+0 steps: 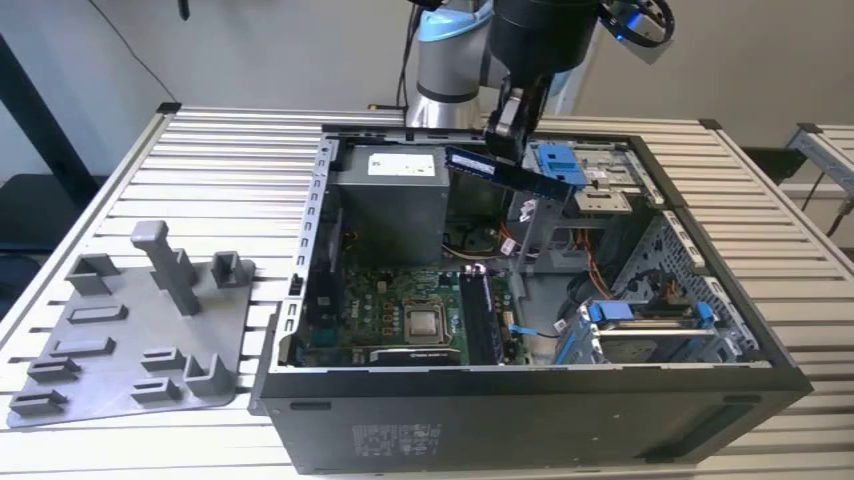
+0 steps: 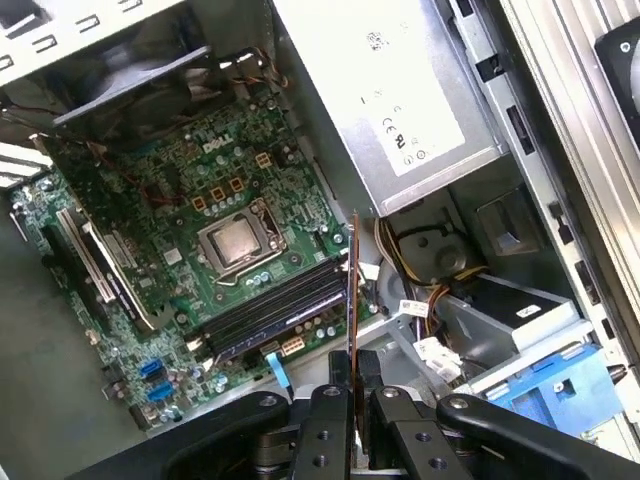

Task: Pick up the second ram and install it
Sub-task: 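Insert the second ram into the second slot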

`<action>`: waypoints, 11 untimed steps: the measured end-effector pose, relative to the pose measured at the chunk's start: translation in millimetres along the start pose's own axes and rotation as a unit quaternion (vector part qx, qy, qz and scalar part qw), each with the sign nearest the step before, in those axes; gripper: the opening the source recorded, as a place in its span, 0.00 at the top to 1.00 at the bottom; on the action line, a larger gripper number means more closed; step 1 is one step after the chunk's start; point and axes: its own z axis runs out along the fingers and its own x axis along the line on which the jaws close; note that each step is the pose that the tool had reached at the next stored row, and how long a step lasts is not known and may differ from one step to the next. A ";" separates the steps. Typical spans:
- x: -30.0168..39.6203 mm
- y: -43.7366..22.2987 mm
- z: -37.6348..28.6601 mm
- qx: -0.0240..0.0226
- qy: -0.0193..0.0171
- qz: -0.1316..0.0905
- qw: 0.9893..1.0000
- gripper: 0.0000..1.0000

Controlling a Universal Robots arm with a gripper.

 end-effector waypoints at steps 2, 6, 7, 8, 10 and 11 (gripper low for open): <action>0.1 0.0 0.4 0.001 0.000 0.012 1.000 0.86; 0.2 0.0 1.4 0.003 0.000 0.040 0.999 0.86; 0.2 0.0 1.6 0.004 0.000 0.048 0.999 0.86; 0.2 0.0 1.8 0.004 0.000 0.056 0.998 0.86; 0.3 0.0 2.1 0.005 -0.001 0.072 0.997 0.86; 0.3 0.0 2.3 0.006 -0.001 0.079 0.997 0.86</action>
